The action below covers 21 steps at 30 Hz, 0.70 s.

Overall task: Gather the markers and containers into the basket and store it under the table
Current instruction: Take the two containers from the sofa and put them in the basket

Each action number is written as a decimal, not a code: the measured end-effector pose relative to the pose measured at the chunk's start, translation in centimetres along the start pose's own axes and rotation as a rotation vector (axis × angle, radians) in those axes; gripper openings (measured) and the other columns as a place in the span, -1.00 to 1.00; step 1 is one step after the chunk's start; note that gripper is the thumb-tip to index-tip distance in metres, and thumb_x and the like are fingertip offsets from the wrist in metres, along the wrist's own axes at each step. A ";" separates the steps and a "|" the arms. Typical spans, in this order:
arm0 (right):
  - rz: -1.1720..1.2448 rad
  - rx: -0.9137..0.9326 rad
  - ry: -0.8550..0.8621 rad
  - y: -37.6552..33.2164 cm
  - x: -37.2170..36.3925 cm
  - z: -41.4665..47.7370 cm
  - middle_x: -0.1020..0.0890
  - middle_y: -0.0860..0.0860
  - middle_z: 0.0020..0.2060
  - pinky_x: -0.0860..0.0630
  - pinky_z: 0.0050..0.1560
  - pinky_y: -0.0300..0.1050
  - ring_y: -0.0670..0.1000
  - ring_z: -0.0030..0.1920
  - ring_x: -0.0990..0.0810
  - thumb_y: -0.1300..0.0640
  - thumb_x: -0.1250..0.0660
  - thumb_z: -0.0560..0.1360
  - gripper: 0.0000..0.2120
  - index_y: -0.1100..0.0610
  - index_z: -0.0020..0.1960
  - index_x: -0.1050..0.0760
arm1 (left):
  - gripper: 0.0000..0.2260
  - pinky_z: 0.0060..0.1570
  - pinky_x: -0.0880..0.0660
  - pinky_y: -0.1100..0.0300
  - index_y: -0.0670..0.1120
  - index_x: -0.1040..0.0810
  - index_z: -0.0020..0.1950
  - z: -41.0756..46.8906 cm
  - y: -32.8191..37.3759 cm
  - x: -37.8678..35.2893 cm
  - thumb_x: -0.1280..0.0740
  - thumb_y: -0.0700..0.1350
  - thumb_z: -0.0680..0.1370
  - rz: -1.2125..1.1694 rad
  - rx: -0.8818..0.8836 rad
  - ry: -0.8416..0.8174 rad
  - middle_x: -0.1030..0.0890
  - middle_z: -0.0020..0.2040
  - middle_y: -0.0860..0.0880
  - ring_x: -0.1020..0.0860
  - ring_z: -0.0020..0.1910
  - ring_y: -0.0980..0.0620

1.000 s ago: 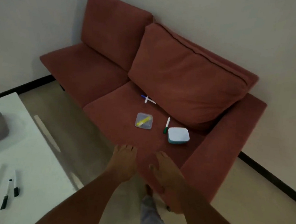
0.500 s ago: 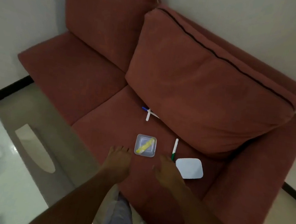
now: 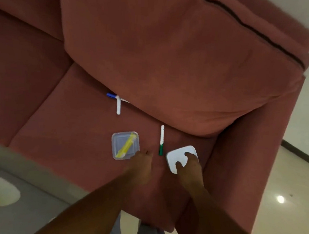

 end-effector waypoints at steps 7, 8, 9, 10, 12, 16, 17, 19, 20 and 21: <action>0.175 -0.298 0.051 6.2 1.6 6.9 -0.36 0.22 0.40 -0.39 0.35 0.12 0.22 0.38 -0.39 0.09 -0.55 0.35 -0.17 0.26 0.47 -0.19 | -0.68 0.06 -0.52 0.12 -0.18 -0.55 0.20 4.6 2.0 -4.3 -0.40 -0.16 0.46 -0.767 0.224 0.020 -0.60 0.08 -0.06 -0.59 0.10 -0.11; 0.179 -0.283 0.014 6.8 1.3 7.8 -0.40 0.19 0.38 -0.41 0.34 0.11 0.19 0.35 -0.42 0.06 -0.56 0.33 -0.17 0.23 0.45 -0.22 | -0.51 0.22 -0.48 0.07 -0.13 -0.43 0.37 4.9 2.3 -5.3 -0.42 -0.10 0.46 -0.874 0.296 -0.053 -0.53 0.23 -0.03 -0.52 0.24 -0.07; 0.197 -0.275 -0.044 7.1 0.8 8.4 -0.46 0.14 0.33 -0.45 0.30 0.10 0.16 0.29 -0.48 0.02 -0.58 0.31 -0.20 0.20 0.41 -0.28 | -0.38 0.32 -0.42 0.03 -0.09 -0.32 0.47 5.3 2.6 -6.6 -0.43 -0.05 0.45 -0.939 0.353 -0.128 -0.45 0.36 -0.01 -0.45 0.34 -0.05; 0.224 -0.268 -0.115 7.5 0.0 8.9 -0.52 0.08 0.27 -0.49 0.25 0.09 0.11 0.22 -0.53 -0.04 -0.59 0.28 -0.23 0.16 0.36 -0.35 | -0.33 0.35 -0.41 0.01 -0.05 -0.26 0.50 5.8 2.8 -7.7 -0.44 -0.02 0.45 -0.978 0.383 -0.167 -0.41 0.42 0.00 -0.42 0.37 -0.03; 0.252 -0.253 -0.201 8.5 -1.3 9.7 -0.59 0.02 0.19 -0.56 0.20 0.11 0.05 0.15 -0.59 -0.17 -0.61 0.16 -0.22 0.07 0.27 -0.45 | -0.36 0.29 -0.48 -0.02 -0.01 -0.30 0.48 6.4 2.9 -9.3 -0.45 0.00 0.44 -1.020 0.418 -0.181 -0.45 0.38 0.00 -0.47 0.31 -0.04; 0.298 -0.227 -0.199 9.4 -2.3 9.5 -0.63 0.02 0.08 -0.64 0.03 0.09 0.06 0.05 -0.64 -0.20 -0.61 0.12 -0.25 0.09 0.21 -0.50 | -0.55 0.11 -0.59 -0.04 -0.02 -0.42 0.32 5.9 2.0 -10.9 -0.44 -0.08 0.46 -1.174 0.582 -0.183 -0.54 0.24 -0.05 -0.55 0.17 -0.07; 0.321 -0.234 -0.217 9.3 -2.4 8.9 -0.63 0.02 0.06 -0.66 -0.02 0.05 0.06 0.03 -0.64 -0.15 -0.62 0.17 -0.29 0.10 0.21 -0.49 | -0.59 0.04 -0.61 -0.01 -0.04 -0.42 0.31 5.2 1.9 -11.1 -0.42 -0.11 0.49 -1.240 0.646 -0.211 -0.54 0.23 -0.06 -0.56 0.17 -0.09; 0.383 -0.243 -0.252 9.4 -2.8 8.0 -0.62 0.03 0.04 -0.64 -0.09 -0.03 0.05 0.01 -0.64 -0.04 -0.63 0.24 -0.38 0.10 0.19 -0.46 | -0.70 -0.10 -0.62 0.04 -0.10 -0.42 0.24 3.9 1.6 -11.4 -0.35 -0.18 0.53 -1.344 0.719 -0.256 -0.53 0.21 -0.12 -0.57 0.16 -0.13; 0.413 -0.243 -0.266 9.5 -3.0 7.6 -0.62 0.04 0.04 -0.63 -0.07 -0.03 0.05 0.02 -0.63 -0.01 -0.63 0.24 -0.40 0.08 0.17 -0.44 | -0.75 -0.14 -0.61 0.05 -0.13 -0.42 0.21 3.2 1.5 -11.5 -0.32 -0.20 0.54 -1.367 0.733 -0.250 -0.54 0.19 -0.15 -0.58 0.12 -0.14; 0.454 -0.243 -0.289 9.6 -3.3 7.3 -0.61 0.06 0.05 -0.63 -0.03 0.00 0.07 0.03 -0.63 0.02 -0.64 0.24 -0.41 0.06 0.15 -0.42 | -0.77 -0.16 -0.62 0.05 -0.16 -0.43 0.19 2.4 1.4 -11.4 -0.30 -0.22 0.54 -1.395 0.749 -0.235 -0.55 0.16 -0.18 -0.59 0.08 -0.16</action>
Point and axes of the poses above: each hand's wrist, its own z-axis towards the middle knuckle, its own x-axis out of the back of the hand, y = z × x, the point moved 7 cm from there along z, towards the middle knuckle
